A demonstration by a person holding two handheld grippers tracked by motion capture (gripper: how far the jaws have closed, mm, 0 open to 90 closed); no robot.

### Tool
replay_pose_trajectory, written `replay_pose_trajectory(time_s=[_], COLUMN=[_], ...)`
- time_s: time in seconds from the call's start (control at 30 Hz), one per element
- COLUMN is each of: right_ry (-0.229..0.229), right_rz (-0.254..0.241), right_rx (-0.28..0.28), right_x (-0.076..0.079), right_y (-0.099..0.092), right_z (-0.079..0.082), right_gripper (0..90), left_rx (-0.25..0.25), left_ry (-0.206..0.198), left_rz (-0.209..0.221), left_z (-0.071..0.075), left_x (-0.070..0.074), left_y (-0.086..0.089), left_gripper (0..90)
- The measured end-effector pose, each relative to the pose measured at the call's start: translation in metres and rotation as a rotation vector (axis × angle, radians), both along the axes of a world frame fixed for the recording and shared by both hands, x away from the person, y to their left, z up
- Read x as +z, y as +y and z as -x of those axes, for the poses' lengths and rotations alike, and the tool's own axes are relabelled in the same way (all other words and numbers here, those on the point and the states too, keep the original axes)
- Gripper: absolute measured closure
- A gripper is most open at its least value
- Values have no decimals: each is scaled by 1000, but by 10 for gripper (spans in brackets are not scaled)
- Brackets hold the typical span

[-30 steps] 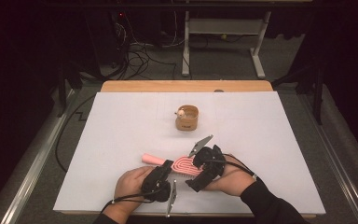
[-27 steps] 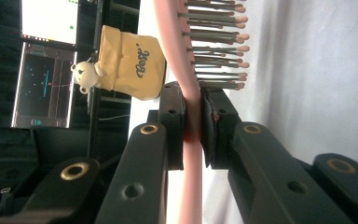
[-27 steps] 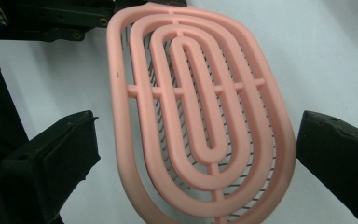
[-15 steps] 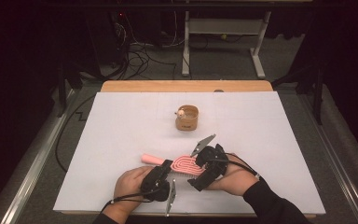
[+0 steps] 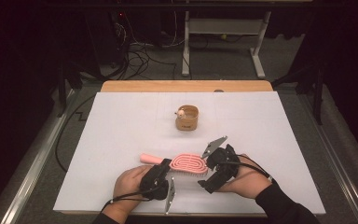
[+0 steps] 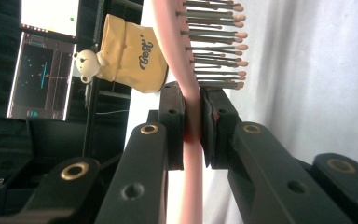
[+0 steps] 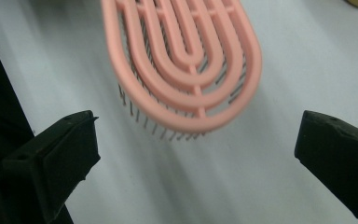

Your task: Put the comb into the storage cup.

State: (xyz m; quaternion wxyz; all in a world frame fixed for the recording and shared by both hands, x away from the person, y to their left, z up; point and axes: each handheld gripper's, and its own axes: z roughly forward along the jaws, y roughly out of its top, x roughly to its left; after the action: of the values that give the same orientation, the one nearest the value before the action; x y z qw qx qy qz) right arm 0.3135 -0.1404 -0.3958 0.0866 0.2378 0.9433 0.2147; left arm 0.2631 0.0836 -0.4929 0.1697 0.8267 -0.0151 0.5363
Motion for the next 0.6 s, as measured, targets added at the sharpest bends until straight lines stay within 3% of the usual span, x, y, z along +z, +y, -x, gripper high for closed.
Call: replay_pose_trajectory(time_s=[0.33, 0.6], right_ry=[-5, 11], right_rz=[62, 106], right_rx=[-11, -19], right_x=[-20, -35], right_y=[-20, -34], right_z=[-4, -7], right_gripper=[1, 1], left_rx=[3, -3], left_ry=[0, -1], left_rz=[21, 12], left_z=[0, 0], left_x=[2, 0], left_y=[2, 1], left_gripper=[794, 794])
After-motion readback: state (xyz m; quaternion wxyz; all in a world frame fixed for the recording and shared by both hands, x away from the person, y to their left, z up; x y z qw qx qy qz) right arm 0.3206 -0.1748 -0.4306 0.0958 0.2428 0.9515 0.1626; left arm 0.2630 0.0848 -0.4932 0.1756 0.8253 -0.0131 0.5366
